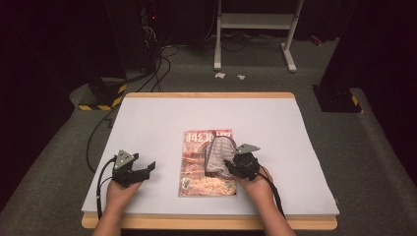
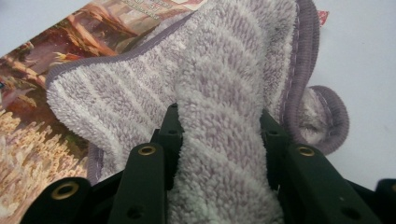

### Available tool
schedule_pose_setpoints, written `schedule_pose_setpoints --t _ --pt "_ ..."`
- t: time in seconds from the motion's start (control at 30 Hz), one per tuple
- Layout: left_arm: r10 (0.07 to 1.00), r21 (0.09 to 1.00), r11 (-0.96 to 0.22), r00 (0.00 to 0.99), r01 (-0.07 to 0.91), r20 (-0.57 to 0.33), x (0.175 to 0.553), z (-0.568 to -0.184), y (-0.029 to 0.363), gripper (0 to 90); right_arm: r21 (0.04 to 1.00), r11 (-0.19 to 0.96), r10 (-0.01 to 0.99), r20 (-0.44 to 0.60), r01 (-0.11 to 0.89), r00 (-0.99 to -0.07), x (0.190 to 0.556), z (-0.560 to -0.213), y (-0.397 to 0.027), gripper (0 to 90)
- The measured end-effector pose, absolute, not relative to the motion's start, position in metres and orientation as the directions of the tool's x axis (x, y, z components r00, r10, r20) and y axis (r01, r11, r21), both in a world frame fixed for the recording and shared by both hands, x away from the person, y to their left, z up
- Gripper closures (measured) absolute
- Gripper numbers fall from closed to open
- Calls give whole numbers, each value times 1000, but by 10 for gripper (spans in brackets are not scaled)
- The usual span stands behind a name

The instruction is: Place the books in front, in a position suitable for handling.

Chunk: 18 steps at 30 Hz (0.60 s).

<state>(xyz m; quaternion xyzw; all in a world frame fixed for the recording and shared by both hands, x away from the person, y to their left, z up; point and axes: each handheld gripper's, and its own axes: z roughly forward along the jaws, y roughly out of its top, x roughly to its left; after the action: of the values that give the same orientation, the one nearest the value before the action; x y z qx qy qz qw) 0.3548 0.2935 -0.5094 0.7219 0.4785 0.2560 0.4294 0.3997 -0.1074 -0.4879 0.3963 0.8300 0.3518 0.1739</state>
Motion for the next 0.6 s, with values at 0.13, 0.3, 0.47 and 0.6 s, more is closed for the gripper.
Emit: schedule_pose_setpoints --t 0.13,0.3,0.47,0.6 --pt "910 865 -171 411 471 -44 355 -510 294 199 722 439 782 -14 535 -623 401 -487 -104 648" --pt "911 865 -169 411 473 -46 355 -510 294 201 691 501 751 -46 521 -659 402 -483 -82 662" --pt "911 864 -169 410 474 -46 355 -510 294 203 682 549 702 -64 483 -709 401 -486 -45 666" --pt "910 864 -172 413 473 -45 355 -510 294 203 680 581 664 -80 446 -744 398 -487 -12 669"
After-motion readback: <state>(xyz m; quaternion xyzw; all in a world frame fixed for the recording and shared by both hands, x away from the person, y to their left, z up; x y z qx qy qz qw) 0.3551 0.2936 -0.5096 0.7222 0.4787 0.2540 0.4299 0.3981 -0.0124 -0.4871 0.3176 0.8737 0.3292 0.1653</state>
